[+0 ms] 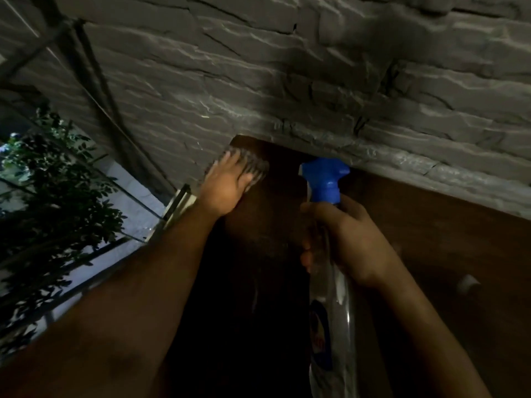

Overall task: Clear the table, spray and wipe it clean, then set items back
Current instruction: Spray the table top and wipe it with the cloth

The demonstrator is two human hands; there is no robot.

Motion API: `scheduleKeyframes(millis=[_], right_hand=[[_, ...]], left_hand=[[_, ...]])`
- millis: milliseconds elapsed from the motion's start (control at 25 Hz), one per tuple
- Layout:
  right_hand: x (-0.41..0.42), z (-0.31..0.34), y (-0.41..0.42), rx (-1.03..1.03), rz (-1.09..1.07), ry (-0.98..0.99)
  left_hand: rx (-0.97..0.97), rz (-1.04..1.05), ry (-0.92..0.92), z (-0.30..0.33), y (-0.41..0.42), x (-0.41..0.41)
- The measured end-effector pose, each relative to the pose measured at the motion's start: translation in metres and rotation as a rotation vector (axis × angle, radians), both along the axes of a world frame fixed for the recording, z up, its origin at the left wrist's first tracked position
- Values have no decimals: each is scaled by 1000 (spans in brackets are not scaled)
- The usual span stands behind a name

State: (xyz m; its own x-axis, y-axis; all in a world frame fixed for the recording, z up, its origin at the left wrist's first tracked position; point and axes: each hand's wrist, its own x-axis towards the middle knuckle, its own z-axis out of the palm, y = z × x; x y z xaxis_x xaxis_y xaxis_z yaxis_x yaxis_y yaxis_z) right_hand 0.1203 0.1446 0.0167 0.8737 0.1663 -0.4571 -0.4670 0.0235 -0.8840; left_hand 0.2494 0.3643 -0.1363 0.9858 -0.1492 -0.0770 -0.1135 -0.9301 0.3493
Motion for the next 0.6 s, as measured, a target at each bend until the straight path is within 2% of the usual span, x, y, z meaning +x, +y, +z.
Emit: scheduleKeyframes(millis=[40,80,160,200,280,360,400,440,560,600], right_hand=[[-3,-2,1,-15,6,-4],[-6,-1,1,-26,7,-9],[-13,-1,2,-29,2,-5],[-18,0,2,-21,-8,13],[-28,2,5,3,-28,60],[-31,2,10,9,-24,55],[-32,-1,13,8,-25,46],[-33,-2,15,11,-24,34],[-37,-2,19,29,15,34],[-40,-2,19,35,24,43]], left_hand=[[28,21,3,1,-13,0],[17,-55,-14,-1,-23,-15],[0,-391,-78,-13,-25,-74],[-14,-477,-79,-14,-8,-93],[-30,-373,-73,-16,22,-78],[-9,-56,-27,-9,22,-29],[29,22,12,-2,9,-16],[33,9,12,-1,-4,-20],[-25,-386,-77,-19,-8,-107],[-22,-444,-91,-21,10,-124]])
